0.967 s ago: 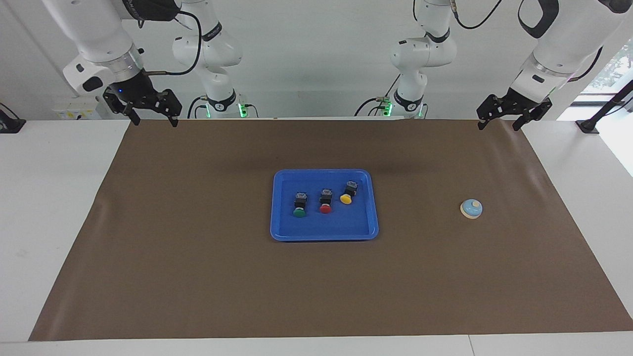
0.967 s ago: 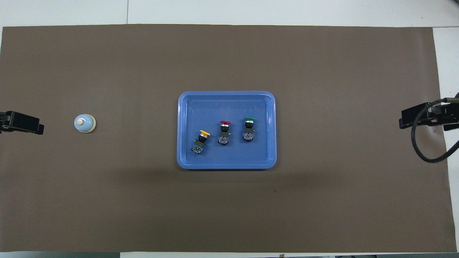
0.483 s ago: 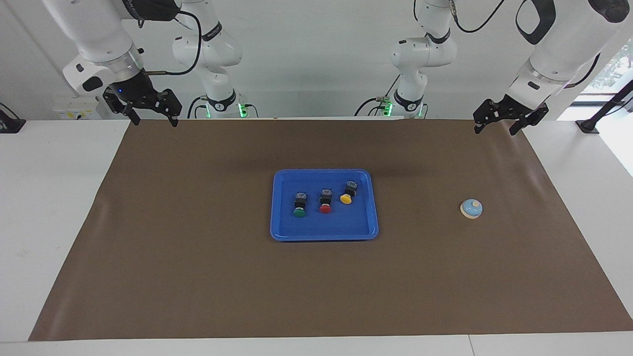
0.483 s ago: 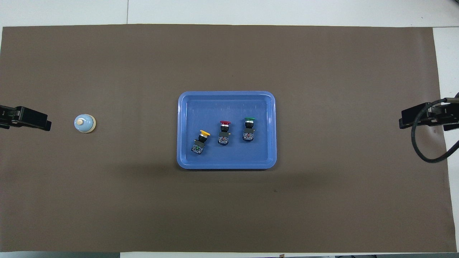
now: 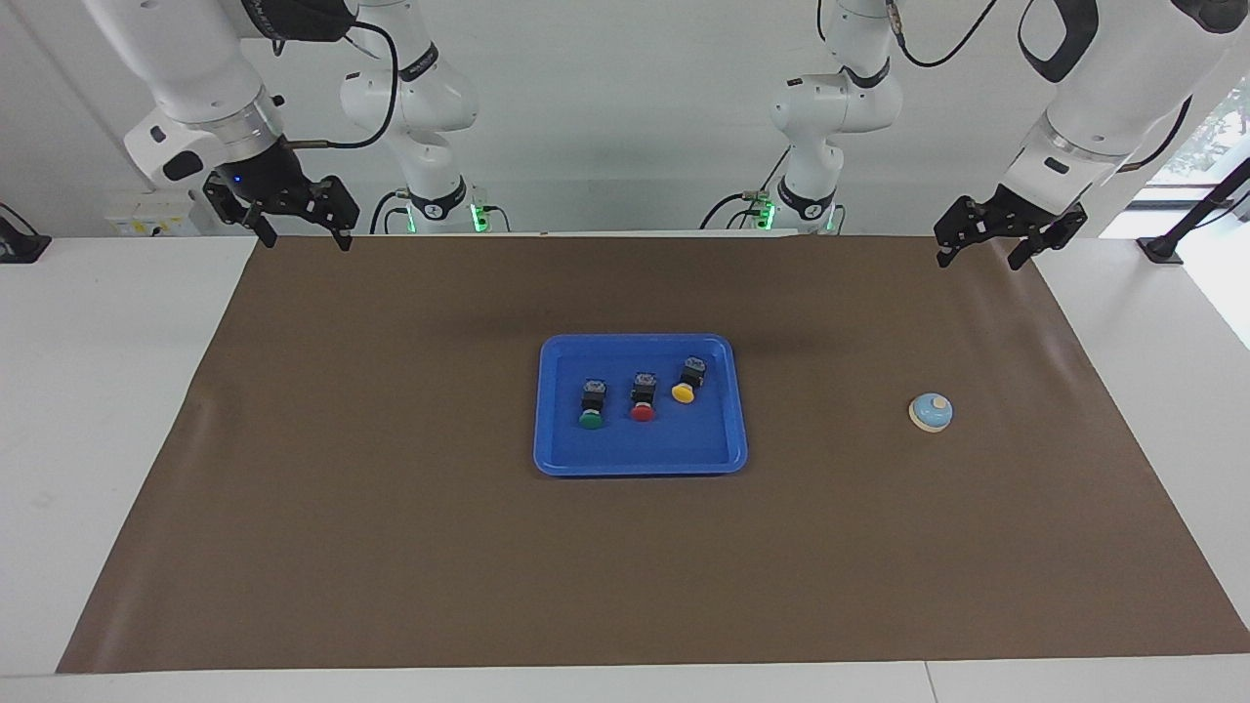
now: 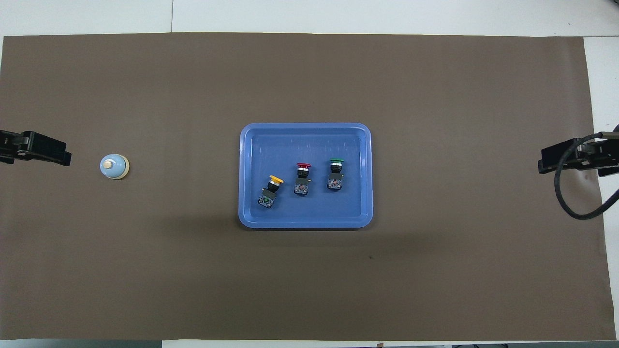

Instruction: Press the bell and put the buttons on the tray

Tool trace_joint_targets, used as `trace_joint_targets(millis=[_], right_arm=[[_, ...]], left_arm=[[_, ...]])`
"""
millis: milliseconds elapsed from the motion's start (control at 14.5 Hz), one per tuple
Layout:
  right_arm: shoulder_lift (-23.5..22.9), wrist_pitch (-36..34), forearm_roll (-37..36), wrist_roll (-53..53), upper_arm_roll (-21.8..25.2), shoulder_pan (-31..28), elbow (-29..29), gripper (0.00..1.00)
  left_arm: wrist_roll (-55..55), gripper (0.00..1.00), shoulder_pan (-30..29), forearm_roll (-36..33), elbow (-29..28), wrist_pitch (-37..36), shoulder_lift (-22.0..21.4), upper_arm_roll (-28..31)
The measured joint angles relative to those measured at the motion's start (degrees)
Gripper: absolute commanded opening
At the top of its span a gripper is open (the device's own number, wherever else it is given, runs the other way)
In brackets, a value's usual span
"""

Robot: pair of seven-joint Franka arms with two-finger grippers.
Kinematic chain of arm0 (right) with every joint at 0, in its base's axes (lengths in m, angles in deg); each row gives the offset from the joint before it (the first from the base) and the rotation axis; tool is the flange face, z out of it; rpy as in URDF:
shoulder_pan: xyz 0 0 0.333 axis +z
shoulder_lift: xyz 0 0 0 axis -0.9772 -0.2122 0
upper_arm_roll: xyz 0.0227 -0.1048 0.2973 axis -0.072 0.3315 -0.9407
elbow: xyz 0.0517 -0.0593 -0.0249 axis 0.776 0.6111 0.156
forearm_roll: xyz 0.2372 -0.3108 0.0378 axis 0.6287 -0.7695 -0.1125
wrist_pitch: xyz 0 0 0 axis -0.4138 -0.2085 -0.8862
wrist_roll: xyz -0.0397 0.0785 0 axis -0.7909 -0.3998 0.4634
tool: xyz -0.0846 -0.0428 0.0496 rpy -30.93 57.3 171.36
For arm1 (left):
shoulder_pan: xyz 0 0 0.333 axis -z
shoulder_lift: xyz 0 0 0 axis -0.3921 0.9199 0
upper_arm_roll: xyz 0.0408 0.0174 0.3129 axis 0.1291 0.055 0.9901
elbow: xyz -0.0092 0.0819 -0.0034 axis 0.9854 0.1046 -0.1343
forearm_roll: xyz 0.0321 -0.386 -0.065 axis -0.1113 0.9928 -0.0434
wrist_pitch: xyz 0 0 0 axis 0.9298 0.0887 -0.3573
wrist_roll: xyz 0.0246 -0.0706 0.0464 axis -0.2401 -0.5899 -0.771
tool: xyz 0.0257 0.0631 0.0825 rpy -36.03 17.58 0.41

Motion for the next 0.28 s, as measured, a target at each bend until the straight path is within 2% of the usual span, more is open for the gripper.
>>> trace_joint_targets(millis=[276], right_arm=[[0.0,0.0,0.0,0.0,0.0,0.0,0.0,1.00]], left_arm=[[1.7,1.00,0.0,0.0,0.2,0.0,0.0,0.0]])
